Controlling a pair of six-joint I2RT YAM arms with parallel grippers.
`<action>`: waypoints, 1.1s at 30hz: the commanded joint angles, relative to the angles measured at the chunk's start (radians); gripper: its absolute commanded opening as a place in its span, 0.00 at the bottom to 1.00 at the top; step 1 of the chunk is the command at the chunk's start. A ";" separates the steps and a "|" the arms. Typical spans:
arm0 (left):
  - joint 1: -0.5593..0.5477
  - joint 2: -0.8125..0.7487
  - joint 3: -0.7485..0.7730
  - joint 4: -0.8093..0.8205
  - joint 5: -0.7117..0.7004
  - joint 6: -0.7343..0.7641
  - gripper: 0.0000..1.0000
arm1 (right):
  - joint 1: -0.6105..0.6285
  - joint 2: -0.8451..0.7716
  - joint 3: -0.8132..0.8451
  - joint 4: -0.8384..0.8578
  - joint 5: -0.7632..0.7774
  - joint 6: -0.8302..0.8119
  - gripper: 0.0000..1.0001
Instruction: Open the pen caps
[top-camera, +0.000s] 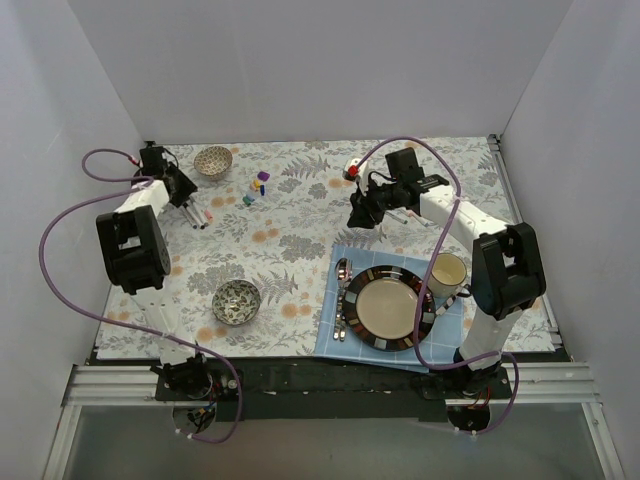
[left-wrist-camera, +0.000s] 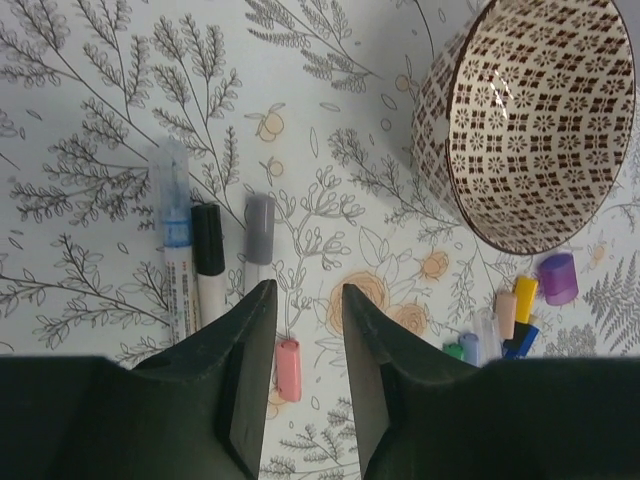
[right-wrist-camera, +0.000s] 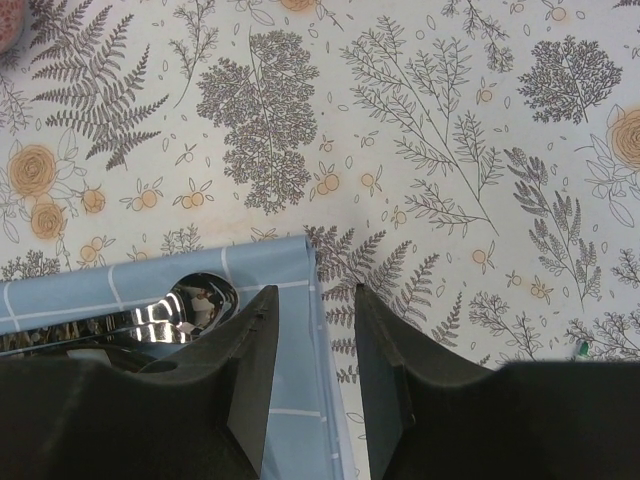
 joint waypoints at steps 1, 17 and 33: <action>-0.003 0.030 0.085 -0.113 -0.082 0.010 0.30 | 0.003 -0.007 0.022 -0.002 -0.008 -0.020 0.43; -0.075 0.146 0.239 -0.265 -0.260 0.042 0.30 | 0.003 -0.002 0.025 -0.008 -0.008 -0.023 0.43; -0.157 0.267 0.348 -0.390 -0.404 0.114 0.22 | 0.003 -0.013 0.025 -0.007 -0.009 -0.021 0.43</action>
